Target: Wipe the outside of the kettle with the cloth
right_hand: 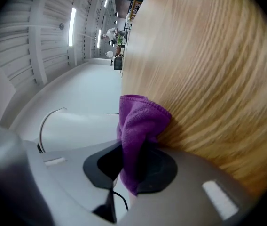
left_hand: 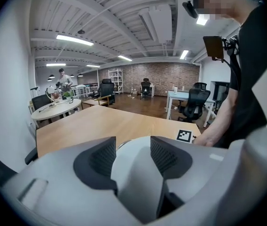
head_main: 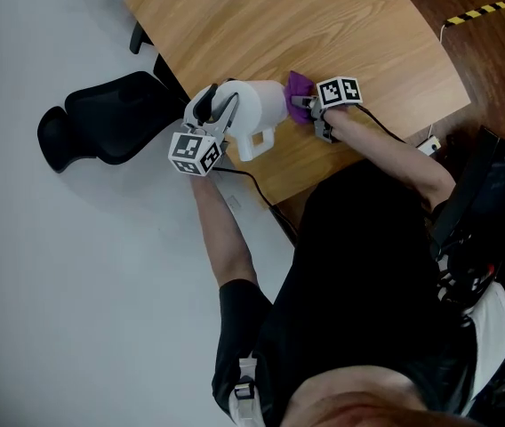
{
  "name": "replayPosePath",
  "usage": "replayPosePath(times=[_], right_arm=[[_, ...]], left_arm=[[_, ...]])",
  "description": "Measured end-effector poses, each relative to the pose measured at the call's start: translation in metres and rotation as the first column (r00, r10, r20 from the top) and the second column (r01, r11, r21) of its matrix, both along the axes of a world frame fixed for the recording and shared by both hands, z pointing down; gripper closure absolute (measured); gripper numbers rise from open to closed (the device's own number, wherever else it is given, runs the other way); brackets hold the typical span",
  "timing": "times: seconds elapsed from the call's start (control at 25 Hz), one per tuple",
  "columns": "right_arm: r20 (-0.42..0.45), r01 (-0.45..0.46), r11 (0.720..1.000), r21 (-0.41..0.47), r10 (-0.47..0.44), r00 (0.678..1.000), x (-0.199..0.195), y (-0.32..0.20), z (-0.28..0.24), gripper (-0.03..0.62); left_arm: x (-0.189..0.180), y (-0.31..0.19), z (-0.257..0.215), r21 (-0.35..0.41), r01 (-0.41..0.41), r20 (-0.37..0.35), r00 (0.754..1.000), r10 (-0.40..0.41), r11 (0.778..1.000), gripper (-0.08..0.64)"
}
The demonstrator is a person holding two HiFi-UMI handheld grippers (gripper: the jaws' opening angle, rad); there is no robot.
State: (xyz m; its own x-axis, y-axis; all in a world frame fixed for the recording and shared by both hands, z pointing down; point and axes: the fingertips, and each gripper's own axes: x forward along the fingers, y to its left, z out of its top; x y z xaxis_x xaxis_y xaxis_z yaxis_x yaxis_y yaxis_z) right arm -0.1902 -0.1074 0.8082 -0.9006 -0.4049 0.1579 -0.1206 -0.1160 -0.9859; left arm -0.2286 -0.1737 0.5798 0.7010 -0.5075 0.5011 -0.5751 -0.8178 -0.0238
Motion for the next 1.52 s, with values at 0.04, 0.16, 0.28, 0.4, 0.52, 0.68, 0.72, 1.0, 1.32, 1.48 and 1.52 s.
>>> replayPosePath(times=[0.04, 0.16, 0.28, 0.4, 0.52, 0.68, 0.72, 1.0, 1.32, 1.48, 1.52], right_arm=[[0.017, -0.008, 1.000, -0.008, 0.008, 1.000, 0.001, 0.000, 0.000, 0.538], [0.119, -0.073, 0.997, -0.003, 0.073, 0.990, 0.016, -0.008, -0.027, 0.537], [0.294, -0.160, 0.986, 0.041, 0.141, 0.945, 0.039, -0.020, -0.099, 0.538], [0.312, -0.175, 0.985, -0.001, 0.166, 0.935, 0.055, -0.022, -0.155, 0.537], [0.313, -0.168, 0.980, 0.104, 0.128, 0.941, 0.054, -0.030, -0.193, 0.538], [0.355, -0.152, 0.975, 0.160, 0.087, 0.931, 0.037, -0.031, -0.213, 0.538], [0.351, -0.138, 0.987, 0.076, 0.103, 0.931, 0.033, -0.027, -0.204, 0.538], [0.372, -0.156, 0.987, 0.032, 0.133, 0.918, 0.029, -0.026, -0.181, 0.537], [0.336, -0.172, 0.983, 0.061, 0.142, 0.931, 0.021, -0.035, -0.125, 0.537], [0.211, -0.126, 0.992, 0.027, 0.117, 0.970, 0.019, -0.040, -0.065, 0.537], [0.176, -0.111, 0.994, 0.017, 0.106, 0.979, 0.018, -0.043, -0.050, 0.537]], left_arm=[[-0.002, -0.003, 0.002, -0.002, 0.032, 0.003, 0.999, -0.032, 0.999, 0.347], [-0.009, -0.007, -0.002, -0.002, 0.154, 0.029, 0.988, -0.154, 0.988, 0.347], [-0.011, -0.007, -0.014, 0.006, 0.269, 0.049, 0.962, -0.269, 0.963, 0.347], [-0.013, -0.010, -0.014, -0.018, 0.369, 0.070, 0.928, -0.367, 0.929, 0.331], [-0.016, -0.017, -0.008, -0.067, 0.446, 0.079, 0.894, -0.441, 0.892, 0.325], [-0.014, -0.018, -0.001, -0.108, 0.469, 0.126, 0.881, -0.456, 0.877, 0.322], [-0.012, -0.017, 0.000, -0.111, 0.461, 0.148, 0.884, -0.444, 0.881, 0.322], [-0.004, -0.010, -0.001, -0.102, 0.440, 0.162, 0.892, -0.422, 0.892, 0.322], [0.001, 0.000, -0.005, -0.089, 0.418, 0.153, 0.903, -0.402, 0.904, 0.324], [0.008, 0.003, -0.007, -0.088, 0.401, 0.140, 0.911, -0.387, 0.912, 0.324], [0.010, 0.003, -0.009, -0.084, 0.400, 0.136, 0.912, -0.387, 0.913, 0.324]])
